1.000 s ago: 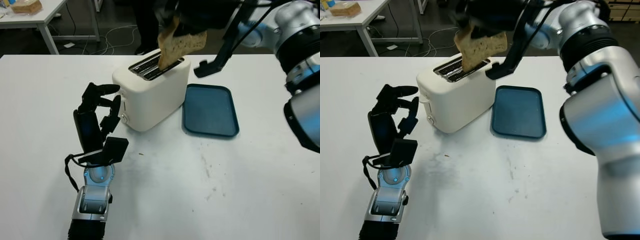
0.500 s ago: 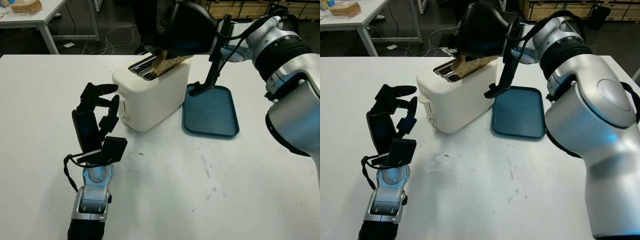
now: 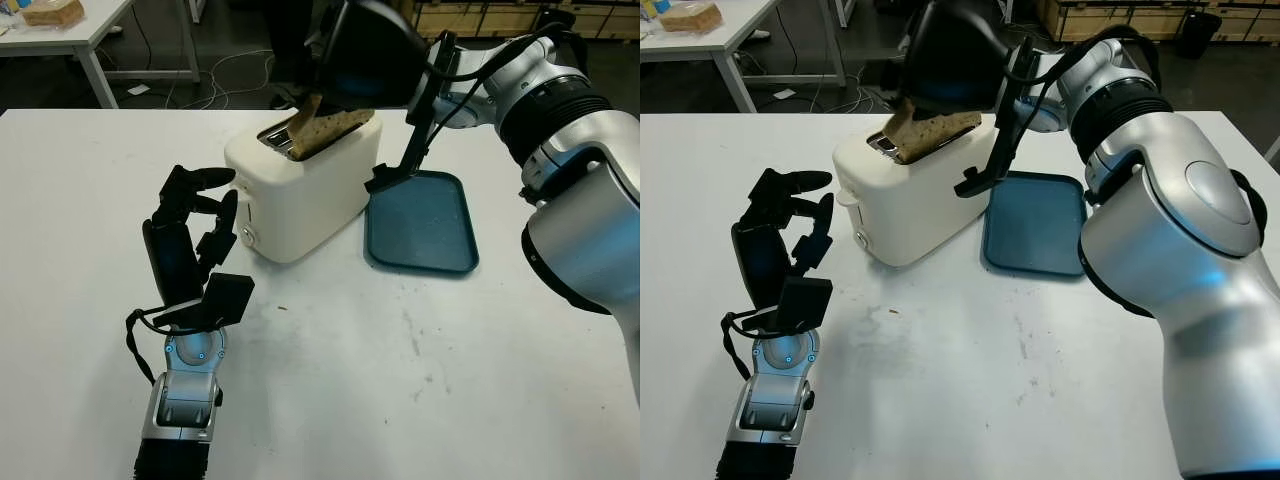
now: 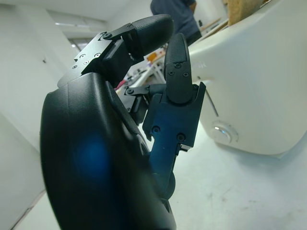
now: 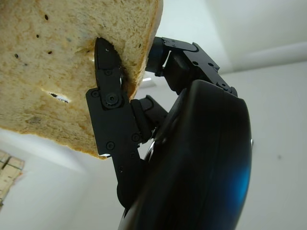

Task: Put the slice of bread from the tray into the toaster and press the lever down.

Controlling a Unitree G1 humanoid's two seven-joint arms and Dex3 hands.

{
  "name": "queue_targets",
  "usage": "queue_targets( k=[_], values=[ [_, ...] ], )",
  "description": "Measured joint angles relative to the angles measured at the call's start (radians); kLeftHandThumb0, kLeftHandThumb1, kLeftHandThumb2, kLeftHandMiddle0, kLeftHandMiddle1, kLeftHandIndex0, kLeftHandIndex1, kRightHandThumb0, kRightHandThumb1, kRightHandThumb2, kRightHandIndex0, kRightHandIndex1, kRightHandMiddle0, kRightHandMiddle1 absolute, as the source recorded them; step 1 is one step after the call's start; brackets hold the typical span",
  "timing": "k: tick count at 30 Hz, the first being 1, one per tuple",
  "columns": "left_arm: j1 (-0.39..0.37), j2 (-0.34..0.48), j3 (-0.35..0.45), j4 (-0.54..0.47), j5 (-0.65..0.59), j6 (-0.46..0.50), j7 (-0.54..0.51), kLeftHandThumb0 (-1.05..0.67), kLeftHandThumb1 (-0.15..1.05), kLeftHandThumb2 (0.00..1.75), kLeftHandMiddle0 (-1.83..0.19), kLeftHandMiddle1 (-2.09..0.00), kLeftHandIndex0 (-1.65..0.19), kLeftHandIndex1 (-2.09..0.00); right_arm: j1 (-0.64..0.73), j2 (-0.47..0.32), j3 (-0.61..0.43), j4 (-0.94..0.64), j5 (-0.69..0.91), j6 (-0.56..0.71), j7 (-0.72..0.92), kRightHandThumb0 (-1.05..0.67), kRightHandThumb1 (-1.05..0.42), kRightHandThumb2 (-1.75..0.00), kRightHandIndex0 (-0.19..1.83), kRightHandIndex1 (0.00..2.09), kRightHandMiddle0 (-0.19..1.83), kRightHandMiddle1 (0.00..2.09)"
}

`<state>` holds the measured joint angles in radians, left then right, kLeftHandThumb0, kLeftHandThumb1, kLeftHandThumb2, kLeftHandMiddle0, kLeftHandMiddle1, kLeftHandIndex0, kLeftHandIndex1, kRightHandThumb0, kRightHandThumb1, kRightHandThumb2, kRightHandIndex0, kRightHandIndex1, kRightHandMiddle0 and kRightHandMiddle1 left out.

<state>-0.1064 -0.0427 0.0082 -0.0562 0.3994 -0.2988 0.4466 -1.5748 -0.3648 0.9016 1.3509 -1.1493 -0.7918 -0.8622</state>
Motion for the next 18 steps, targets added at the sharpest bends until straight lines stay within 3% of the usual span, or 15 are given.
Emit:
queue_targets(
  k=[3, 12, 18],
  values=[
    [0.000, 0.000, 0.000, 0.000, -0.011, 0.000, -0.003, -0.33, 0.92, 0.27, -0.51, -1.52, -0.62, -0.98, 0.009, 0.002, -0.046, 0.000, 0.047, -0.015, 0.049, -0.40, -0.92, -0.36, 1.00, 1.75, 0.72, 1.75],
    [0.000, 0.000, -0.001, 0.000, 0.006, 0.000, 0.007, -0.34, 0.92, 0.27, -0.52, -1.52, -0.62, -0.98, 0.048, 0.025, -0.153, 0.003, 0.145, 0.022, 0.224, -0.32, -0.92, -0.19, 0.98, 1.75, 0.70, 1.75],
    [0.000, 0.000, 0.000, 0.000, 0.004, 0.000, 0.008, -0.33, 0.92, 0.26, -0.51, -1.50, -0.62, -0.97, 0.083, 0.026, -0.145, 0.014, 0.154, 0.091, 0.283, -0.39, -0.92, -0.25, 0.96, 1.75, 0.71, 1.75]
  ],
)
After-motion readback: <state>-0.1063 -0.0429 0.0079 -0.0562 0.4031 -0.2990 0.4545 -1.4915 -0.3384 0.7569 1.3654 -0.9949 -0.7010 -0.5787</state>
